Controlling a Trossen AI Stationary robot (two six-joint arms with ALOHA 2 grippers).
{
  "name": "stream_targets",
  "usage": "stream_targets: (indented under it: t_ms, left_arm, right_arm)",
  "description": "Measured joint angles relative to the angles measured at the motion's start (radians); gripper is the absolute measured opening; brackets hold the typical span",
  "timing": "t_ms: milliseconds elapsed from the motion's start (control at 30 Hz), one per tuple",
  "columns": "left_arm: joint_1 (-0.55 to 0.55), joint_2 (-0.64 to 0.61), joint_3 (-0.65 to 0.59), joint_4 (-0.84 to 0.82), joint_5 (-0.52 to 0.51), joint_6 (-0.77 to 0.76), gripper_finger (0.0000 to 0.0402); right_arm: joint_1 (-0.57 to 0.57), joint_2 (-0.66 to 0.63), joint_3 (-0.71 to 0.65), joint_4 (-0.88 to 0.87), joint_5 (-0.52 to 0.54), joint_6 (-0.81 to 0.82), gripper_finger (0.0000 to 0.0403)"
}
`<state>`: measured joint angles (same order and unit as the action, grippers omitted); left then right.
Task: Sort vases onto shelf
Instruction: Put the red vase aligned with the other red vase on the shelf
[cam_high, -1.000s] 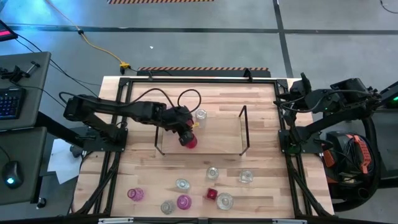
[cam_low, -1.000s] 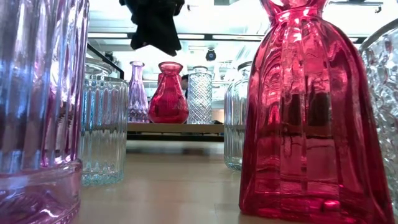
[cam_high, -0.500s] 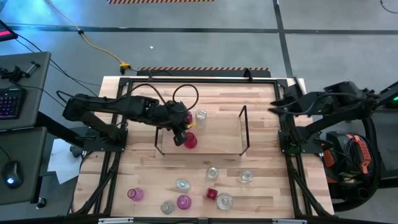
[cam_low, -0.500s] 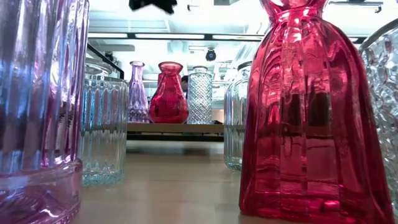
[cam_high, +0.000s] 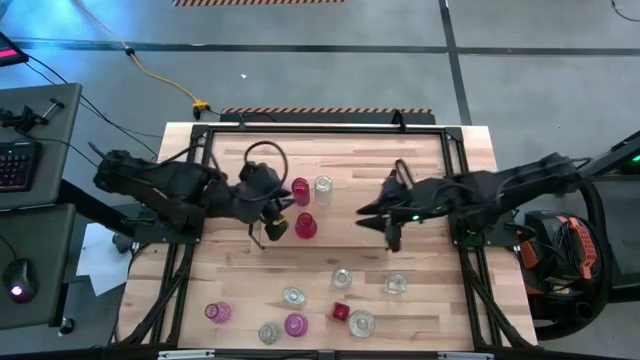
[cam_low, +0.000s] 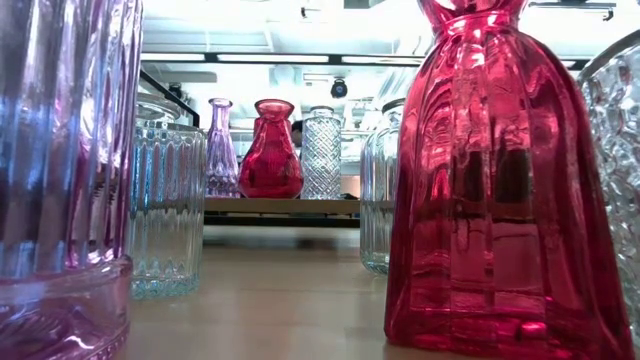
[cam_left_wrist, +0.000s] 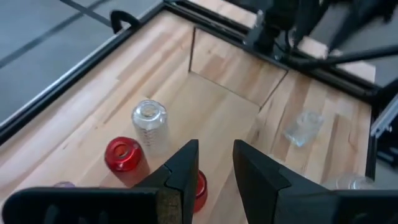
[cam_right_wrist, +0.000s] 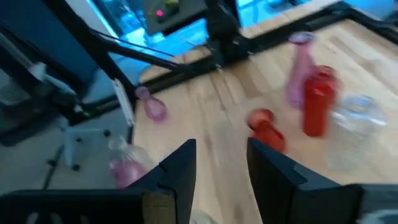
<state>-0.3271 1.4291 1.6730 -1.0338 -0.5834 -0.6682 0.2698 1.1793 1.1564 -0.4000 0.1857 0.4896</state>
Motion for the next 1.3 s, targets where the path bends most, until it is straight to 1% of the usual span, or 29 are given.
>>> stream_targets:
  t_ms: [133,267,333,400,667,833,967,1167,1300]
  left_arm:
    - [-0.043,-0.025,0.000,-0.018,-0.077,-0.059,0.0092]
    - [-0.074,-0.031,0.000,-0.017,-0.119,-0.078,0.0092]
    - [-0.083,-0.032,0.000,-0.017,-0.129,-0.088,0.0092]
    - [-0.090,-0.032,0.000,-0.018,-0.136,-0.089,0.0092]
    - [-0.094,-0.032,0.000,-0.016,-0.137,-0.098,0.0092]
    - [-0.094,-0.032,0.000,-0.016,-0.136,-0.096,0.0092]
    - [-0.094,-0.032,0.000,-0.016,-0.136,-0.090,0.0092]
    - [-0.097,-0.032,0.000,-0.015,-0.136,-0.089,0.0092]
    - [-0.102,-0.032,0.000,-0.015,-0.135,-0.089,0.0092]
  right_arm:
    - [0.001,0.107,0.000,0.176,-0.025,-0.001,0.0124]
    - [0.001,0.222,0.000,0.382,-0.102,0.000,0.0124]
    - [0.001,0.279,0.000,0.444,-0.145,0.006,0.0124]
    - [0.001,0.328,0.000,0.475,-0.156,0.014,0.0124]
    - [0.001,0.499,0.000,0.480,-0.187,0.060,0.0124]
    - [0.001,0.580,0.000,0.510,-0.180,0.071,0.0124]
    - [-0.001,0.615,0.000,0.524,-0.142,0.058,0.0124]
    - [-0.011,0.622,0.000,0.491,-0.031,-0.002,0.0120]
    - [-0.030,0.622,0.000,0.489,-0.023,-0.025,0.0105]
